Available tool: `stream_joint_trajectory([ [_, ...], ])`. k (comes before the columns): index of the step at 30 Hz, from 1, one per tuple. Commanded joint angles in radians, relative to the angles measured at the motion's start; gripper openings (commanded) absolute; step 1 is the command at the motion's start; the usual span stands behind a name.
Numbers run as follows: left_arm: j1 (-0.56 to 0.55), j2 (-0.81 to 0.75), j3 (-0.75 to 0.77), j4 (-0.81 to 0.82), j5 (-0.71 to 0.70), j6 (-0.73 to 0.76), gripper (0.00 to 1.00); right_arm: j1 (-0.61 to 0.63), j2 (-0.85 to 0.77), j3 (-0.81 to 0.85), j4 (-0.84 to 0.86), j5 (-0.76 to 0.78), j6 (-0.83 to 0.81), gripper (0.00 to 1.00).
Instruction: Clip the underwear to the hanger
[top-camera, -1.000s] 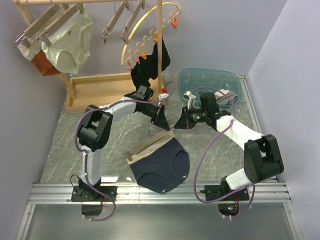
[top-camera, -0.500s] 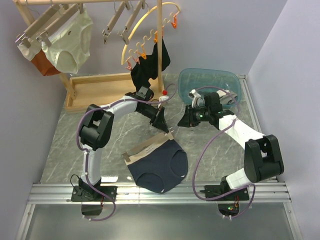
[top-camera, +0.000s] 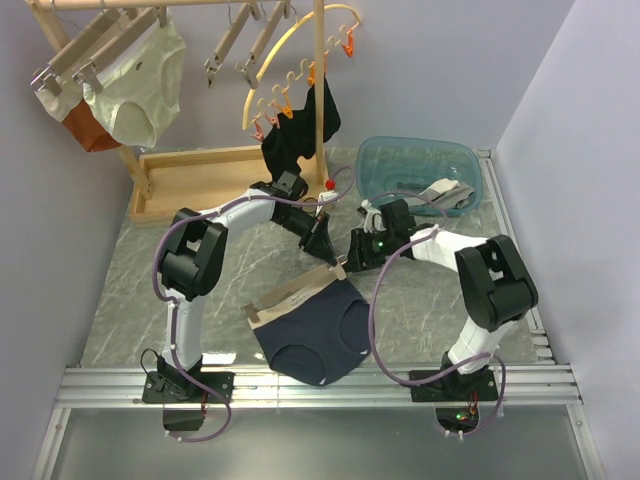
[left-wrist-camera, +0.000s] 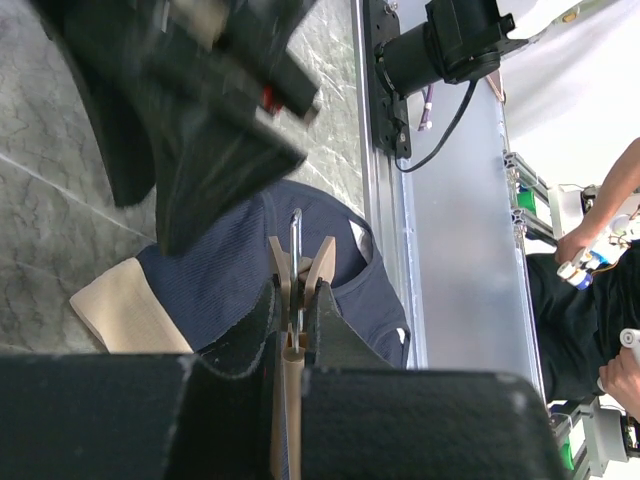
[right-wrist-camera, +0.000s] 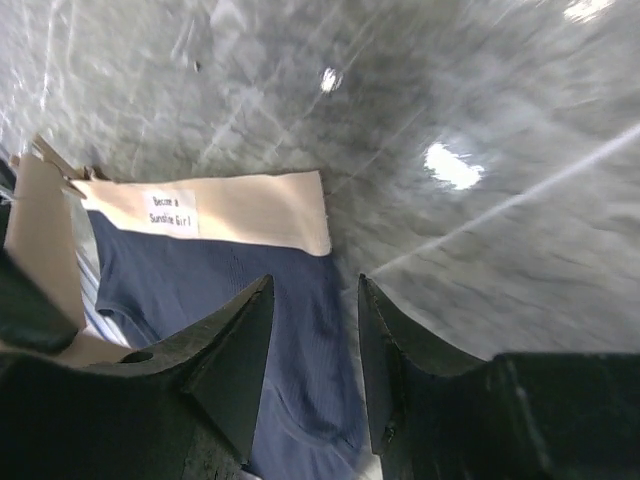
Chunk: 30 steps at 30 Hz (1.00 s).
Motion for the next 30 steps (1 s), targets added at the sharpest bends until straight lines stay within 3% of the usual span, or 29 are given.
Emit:
stream_joint_trajectory([
  [1,-0.002,-0.014,0.036,-0.02,0.026,0.028,0.0,0.033,0.034,0.059,0.063,-0.001,0.034,0.47],
  [12,0.0,-0.012,0.035,-0.038,0.033,0.05,0.0,0.068,0.14,0.097,0.112,-0.012,0.063,0.47],
  [17,0.003,-0.015,0.03,-0.037,0.031,0.048,0.0,0.074,0.171,0.112,0.115,-0.047,0.063,0.41],
  [20,0.004,-0.014,0.027,-0.033,0.03,0.047,0.0,0.07,0.17,0.09,0.15,-0.094,0.069,0.26],
  [21,0.006,-0.014,0.027,-0.035,0.031,0.048,0.0,0.07,0.157,0.082,0.158,-0.098,0.068,0.14],
  [24,0.012,-0.015,0.028,-0.052,0.028,0.061,0.0,0.059,0.119,0.056,0.159,-0.121,0.057,0.0],
  [30,0.053,-0.031,0.012,-0.032,0.029,0.039,0.0,0.025,0.015,-0.024,0.237,-0.164,0.069,0.0],
])
